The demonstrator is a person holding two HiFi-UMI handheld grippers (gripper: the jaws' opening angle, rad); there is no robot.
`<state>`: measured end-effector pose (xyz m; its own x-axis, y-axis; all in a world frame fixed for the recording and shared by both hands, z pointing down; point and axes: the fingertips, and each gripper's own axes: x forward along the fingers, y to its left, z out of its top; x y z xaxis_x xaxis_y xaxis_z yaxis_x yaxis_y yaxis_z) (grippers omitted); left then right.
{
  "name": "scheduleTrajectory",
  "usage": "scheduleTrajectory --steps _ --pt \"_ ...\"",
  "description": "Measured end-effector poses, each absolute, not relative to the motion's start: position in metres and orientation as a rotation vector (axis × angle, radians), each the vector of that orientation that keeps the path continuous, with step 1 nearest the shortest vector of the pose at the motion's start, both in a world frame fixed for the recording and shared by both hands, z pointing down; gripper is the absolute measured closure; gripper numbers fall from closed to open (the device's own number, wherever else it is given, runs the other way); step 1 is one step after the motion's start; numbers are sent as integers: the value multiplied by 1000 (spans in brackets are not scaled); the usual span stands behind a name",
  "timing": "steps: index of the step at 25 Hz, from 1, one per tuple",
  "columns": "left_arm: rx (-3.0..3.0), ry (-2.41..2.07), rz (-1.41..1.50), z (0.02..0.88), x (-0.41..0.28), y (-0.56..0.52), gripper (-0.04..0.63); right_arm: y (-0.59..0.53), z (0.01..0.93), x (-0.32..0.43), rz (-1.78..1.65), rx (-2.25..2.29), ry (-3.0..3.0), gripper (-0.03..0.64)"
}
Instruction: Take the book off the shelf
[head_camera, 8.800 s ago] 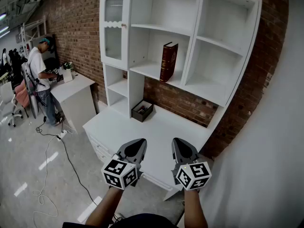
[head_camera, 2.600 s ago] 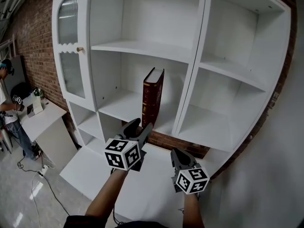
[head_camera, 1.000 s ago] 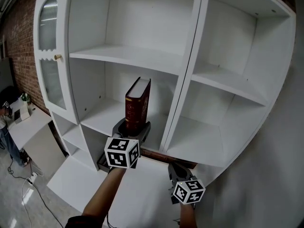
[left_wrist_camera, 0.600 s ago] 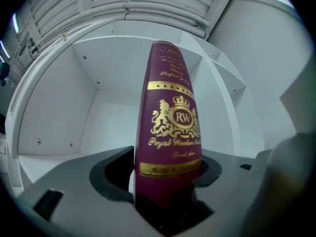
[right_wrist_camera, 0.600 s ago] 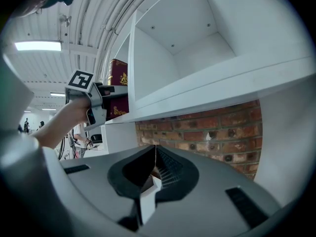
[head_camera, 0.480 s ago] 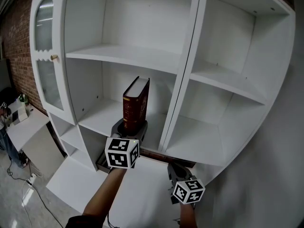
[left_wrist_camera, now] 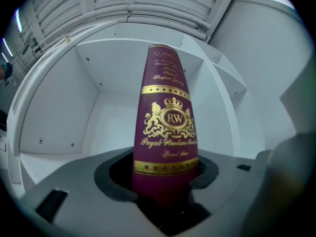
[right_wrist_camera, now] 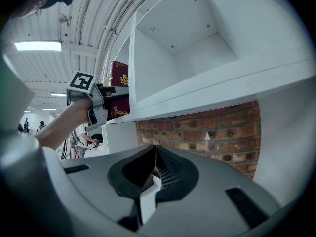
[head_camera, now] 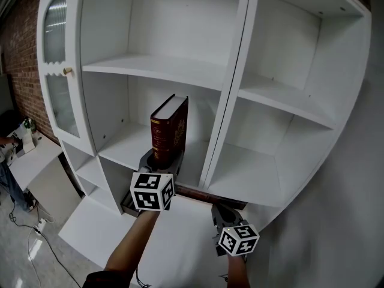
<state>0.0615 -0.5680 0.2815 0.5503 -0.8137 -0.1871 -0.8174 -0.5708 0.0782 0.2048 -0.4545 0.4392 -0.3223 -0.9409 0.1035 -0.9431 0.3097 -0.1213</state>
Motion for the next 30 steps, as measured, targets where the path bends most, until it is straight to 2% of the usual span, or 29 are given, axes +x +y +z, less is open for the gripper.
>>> scheduleTrajectory --steps 30 --pt "-2655 1460 312 280 31 -520 352 -435 429 166 257 1705 -2623 597"
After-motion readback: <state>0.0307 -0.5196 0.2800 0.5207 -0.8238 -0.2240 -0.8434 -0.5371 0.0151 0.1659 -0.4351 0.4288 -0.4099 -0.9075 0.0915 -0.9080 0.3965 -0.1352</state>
